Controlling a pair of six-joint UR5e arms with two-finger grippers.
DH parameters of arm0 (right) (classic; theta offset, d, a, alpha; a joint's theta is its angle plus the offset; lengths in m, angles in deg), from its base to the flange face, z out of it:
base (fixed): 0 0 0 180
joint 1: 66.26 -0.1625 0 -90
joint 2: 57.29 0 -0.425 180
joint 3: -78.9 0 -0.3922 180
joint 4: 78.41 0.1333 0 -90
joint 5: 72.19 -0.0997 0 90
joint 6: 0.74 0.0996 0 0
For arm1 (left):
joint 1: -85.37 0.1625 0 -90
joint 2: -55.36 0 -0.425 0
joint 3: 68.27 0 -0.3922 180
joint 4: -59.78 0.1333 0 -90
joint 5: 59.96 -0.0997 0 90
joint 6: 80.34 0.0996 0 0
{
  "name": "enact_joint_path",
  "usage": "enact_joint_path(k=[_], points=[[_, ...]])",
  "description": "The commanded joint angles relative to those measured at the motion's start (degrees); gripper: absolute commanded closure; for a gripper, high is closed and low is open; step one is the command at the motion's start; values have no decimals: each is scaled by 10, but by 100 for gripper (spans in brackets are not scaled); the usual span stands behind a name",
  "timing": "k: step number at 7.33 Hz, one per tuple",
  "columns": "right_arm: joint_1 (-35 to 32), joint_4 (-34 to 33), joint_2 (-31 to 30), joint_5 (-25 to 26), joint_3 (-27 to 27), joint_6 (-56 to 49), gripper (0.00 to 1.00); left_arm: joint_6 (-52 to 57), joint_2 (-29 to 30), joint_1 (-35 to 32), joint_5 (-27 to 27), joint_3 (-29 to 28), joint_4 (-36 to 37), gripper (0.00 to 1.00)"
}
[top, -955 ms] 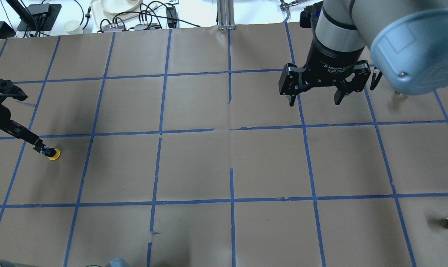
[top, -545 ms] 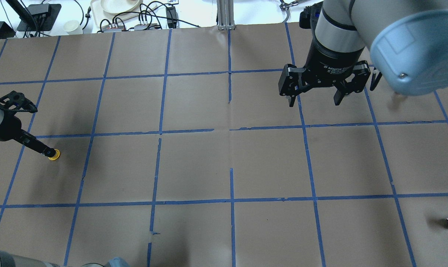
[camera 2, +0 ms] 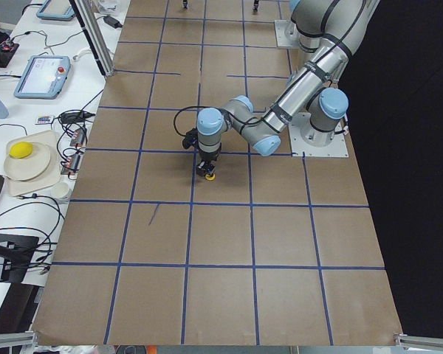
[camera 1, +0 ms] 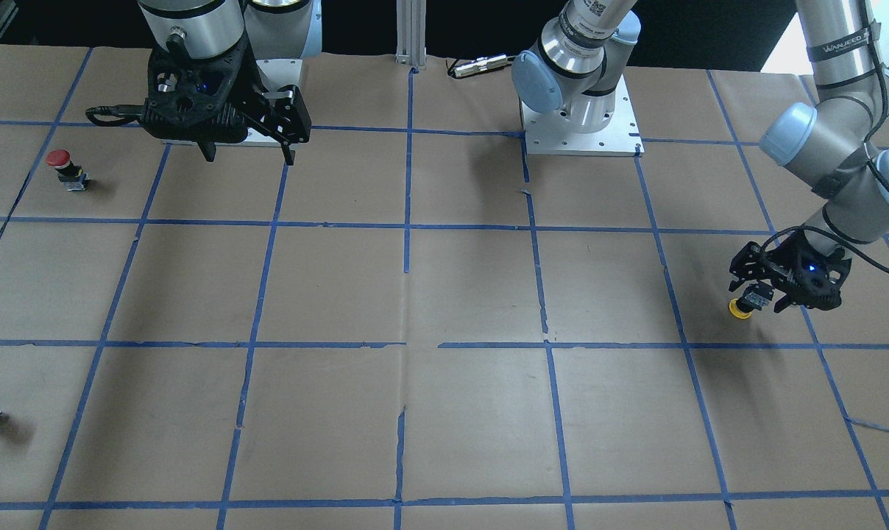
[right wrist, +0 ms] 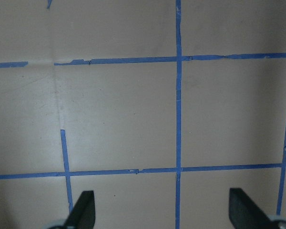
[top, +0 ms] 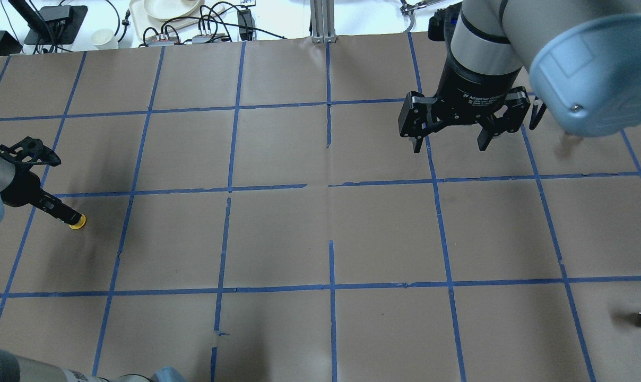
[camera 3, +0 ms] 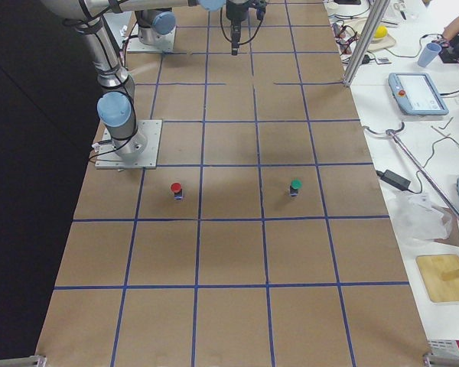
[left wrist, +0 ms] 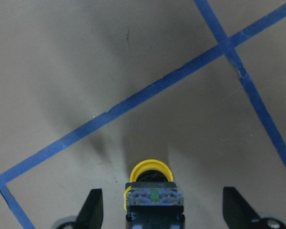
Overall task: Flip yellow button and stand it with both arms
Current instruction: 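Close the left gripper on the yellow button's body and lift it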
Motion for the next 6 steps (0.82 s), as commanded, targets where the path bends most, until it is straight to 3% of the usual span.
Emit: enact_joint_path(k=[1,2,3,5,6], points=[[0,0,0,0,0,0,0,4,-1,0,-8,-2,1,54],[0,0,0,0,0,0,0,5,-9,0,-8,5,-1,73],[0,0,0,0,0,1,0,4,-10,-1,-8,-2,-6,80],[0,0,0,0,0,0,0,-34,-45,-12,12,-6,-26,82],[0,0,0,0,0,0,0,-75,-78,-21,60,-14,-101,82]])
